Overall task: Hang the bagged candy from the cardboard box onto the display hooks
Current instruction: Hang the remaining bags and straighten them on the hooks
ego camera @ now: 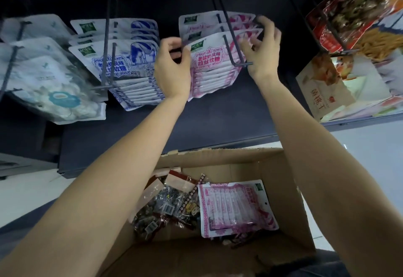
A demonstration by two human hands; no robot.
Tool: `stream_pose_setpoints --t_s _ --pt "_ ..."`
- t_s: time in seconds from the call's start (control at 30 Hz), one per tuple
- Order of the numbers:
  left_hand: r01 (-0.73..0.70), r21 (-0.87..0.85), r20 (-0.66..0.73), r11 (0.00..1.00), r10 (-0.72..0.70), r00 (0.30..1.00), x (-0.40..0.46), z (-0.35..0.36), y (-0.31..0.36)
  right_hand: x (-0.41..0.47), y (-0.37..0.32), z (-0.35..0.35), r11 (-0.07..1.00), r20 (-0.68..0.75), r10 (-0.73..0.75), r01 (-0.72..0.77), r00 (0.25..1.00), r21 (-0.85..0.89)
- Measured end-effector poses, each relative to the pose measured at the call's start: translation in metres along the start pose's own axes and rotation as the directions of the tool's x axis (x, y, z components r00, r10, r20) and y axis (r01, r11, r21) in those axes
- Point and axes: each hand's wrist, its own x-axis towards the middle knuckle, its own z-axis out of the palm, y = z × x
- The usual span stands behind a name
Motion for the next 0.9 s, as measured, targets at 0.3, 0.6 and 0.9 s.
stream_pose_setpoints --t_s 0.3,0.6,0.9 --pt "-0.496 0.343 0.715 0.798 0.120 0.688 -0.100 -0.086 -0.080 -0.198 0.074 -0.028 0.967 0.089 -0.092 0.110 0.992 -0.230" --pt "-0.648 0.590 0.785 0.481 -0.156 0.599 -0.137 -0.126 -0.134 -0.313 0.158 0.024 0.626 0.795 0.479 0.490 0.372 -0.607" --pt "-0.669 0.594 0.790 0.446 -0.167 0.590 -0.138 -0.152 -0.153 -0.379 0.181 0.106 0.418 0.611 0.684 0.474 0.398 -0.775"
